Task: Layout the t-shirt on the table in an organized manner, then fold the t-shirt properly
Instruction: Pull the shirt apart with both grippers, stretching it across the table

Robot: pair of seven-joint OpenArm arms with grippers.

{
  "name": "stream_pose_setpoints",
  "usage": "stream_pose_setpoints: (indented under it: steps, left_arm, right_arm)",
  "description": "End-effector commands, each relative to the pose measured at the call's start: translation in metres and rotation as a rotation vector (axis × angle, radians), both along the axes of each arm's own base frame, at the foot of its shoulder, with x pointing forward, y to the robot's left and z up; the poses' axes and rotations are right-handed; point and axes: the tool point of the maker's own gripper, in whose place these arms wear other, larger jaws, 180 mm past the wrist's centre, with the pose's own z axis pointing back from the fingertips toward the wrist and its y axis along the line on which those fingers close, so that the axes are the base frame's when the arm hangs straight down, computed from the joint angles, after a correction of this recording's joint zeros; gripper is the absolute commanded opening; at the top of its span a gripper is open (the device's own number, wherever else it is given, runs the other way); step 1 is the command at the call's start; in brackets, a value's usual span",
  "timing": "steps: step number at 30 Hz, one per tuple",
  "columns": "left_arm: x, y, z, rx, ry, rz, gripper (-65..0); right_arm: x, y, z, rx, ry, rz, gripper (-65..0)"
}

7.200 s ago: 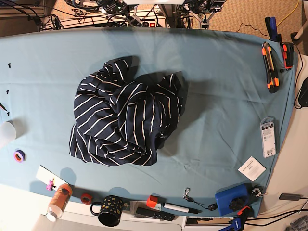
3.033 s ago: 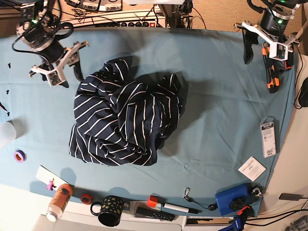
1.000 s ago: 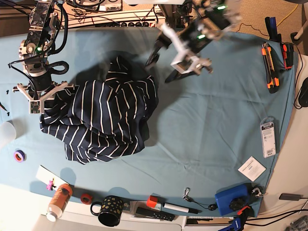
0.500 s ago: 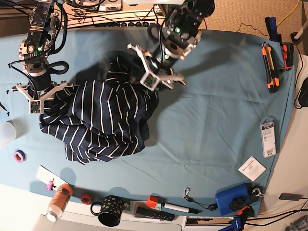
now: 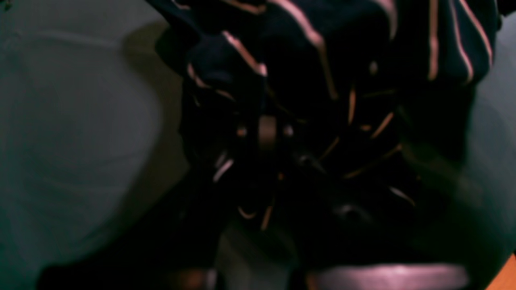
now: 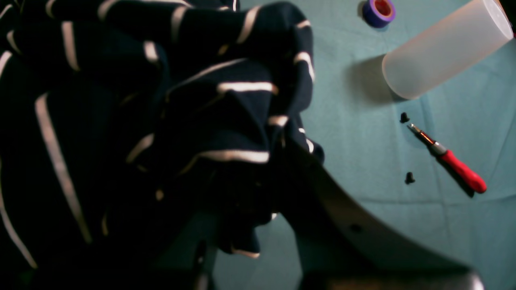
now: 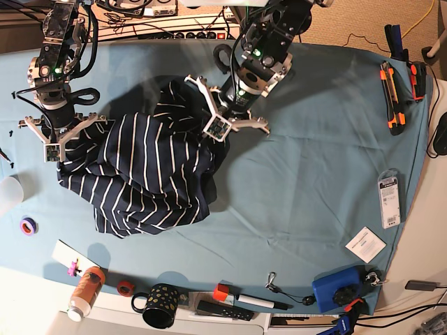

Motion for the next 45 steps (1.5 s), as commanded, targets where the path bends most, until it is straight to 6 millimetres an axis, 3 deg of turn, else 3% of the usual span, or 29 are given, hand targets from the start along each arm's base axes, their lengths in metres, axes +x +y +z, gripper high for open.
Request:
stream_pose_setpoints:
  steps: [1,3,6,11,16,18,23,28,33,36,42,43,45]
  left_arm:
    - [0.01,-0.002,0.017,-0.001,-0.064,0.004,-65.0]
    - [0.018,0.006,0.016,0.091,-0.092,0.014,-65.0]
    - [0.037,0.033,0.019,0.191,-0.105,0.119,-65.0]
    - [0.067,0.084,0.038,0.207,-0.133,0.283,-65.0]
    - [0.089,0.142,0.042,0.207,-0.131,0.395,-65.0]
    - [0.097,0.17,0.045,0.219,-0.139,0.439,-65.0]
    - [0.11,0.233,0.06,0.206,-0.153,0.51,-65.0]
    - [0.113,0.253,0.068,0.23,-0.162,0.439,-65.0]
    - [0.12,0.261,0.082,0.244,-0.217,0.435,-65.0]
    - [0.126,0.257,0.092,0.236,-0.249,0.421,-65.0]
    - [0.138,0.257,0.089,0.247,-0.246,0.391,-65.0]
    - [0.138,0.257,0.09,0.247,-0.247,0.391,-60.6]
    - [0.138,0.257,0.09,0.247,-0.247,0.393,-42.7]
  right_arm:
    - [0.008,-0.002,0.018,-0.023,-0.068,0.013,-65.0]
    - [0.011,-0.001,0.024,-0.024,-0.099,0.021,-65.0]
    - [0.019,-0.001,0.034,0.002,-0.149,0.006,-65.0]
    - [0.034,0.0,0.054,0.017,-0.219,0.006,-65.0]
    - [0.053,0.002,0.078,0.05,-0.304,0.014,-65.0]
    - [0.063,0.001,0.079,0.091,-0.326,0.011,-65.0]
    - [0.101,-0.009,0.061,0.234,-0.305,0.01,-65.0]
    - [0.138,-0.009,0.063,0.372,-0.308,0.037,-65.0]
    - [0.163,-0.015,0.072,0.418,-0.314,0.03,-65.0]
    - [0.174,-0.02,0.067,0.451,-0.299,0.009,-65.0]
    - [0.186,-0.027,0.044,0.516,-0.241,-0.034,-65.0]
    - [0.186,-0.027,0.041,0.518,-0.233,-0.034,-65.0]
    - [0.184,-0.022,0.037,0.513,-0.207,-0.006,-65.0]
